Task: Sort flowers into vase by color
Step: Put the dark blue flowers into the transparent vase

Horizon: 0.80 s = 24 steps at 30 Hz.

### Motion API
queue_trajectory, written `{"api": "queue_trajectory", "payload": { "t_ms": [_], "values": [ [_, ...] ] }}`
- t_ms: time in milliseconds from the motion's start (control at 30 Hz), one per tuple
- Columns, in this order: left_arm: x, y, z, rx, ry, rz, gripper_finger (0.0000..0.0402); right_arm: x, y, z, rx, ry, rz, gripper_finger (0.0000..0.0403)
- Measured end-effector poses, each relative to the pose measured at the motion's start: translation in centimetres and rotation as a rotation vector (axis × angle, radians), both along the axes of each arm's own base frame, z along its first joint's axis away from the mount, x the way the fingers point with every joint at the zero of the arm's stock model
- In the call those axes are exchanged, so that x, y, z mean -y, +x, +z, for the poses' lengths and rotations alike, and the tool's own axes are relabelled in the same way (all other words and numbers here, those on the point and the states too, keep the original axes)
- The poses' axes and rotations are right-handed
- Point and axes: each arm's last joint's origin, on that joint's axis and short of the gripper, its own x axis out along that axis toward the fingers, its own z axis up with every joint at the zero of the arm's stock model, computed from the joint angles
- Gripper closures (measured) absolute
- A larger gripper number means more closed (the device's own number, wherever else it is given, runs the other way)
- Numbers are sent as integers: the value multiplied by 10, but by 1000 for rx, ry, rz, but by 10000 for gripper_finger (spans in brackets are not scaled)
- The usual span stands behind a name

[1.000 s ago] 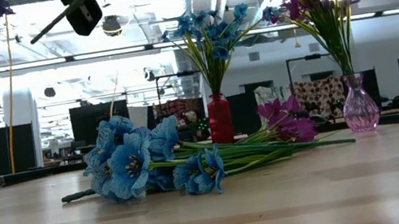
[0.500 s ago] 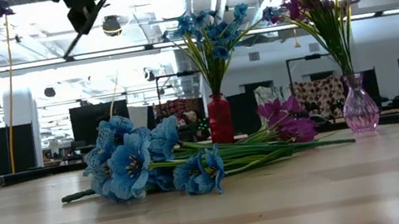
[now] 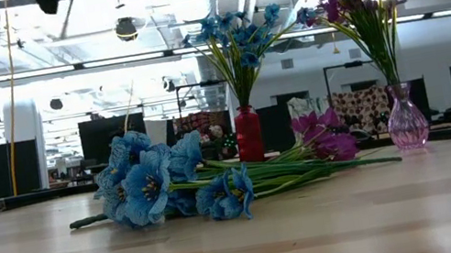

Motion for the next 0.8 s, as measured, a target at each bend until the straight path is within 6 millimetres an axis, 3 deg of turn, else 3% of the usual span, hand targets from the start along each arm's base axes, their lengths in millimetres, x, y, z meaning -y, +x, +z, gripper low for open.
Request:
{"api": "queue_trajectory", "payload": {
  "t_ms": [367, 800],
  "values": [
    [15, -37, 5, 57, 27, 35, 401, 2, -5, -10, -31, 65, -42, 184],
    [9, -64, 10, 119, 115, 209, 401, 2, -5, -11, -34, 67, -45, 184]
  ]
}}
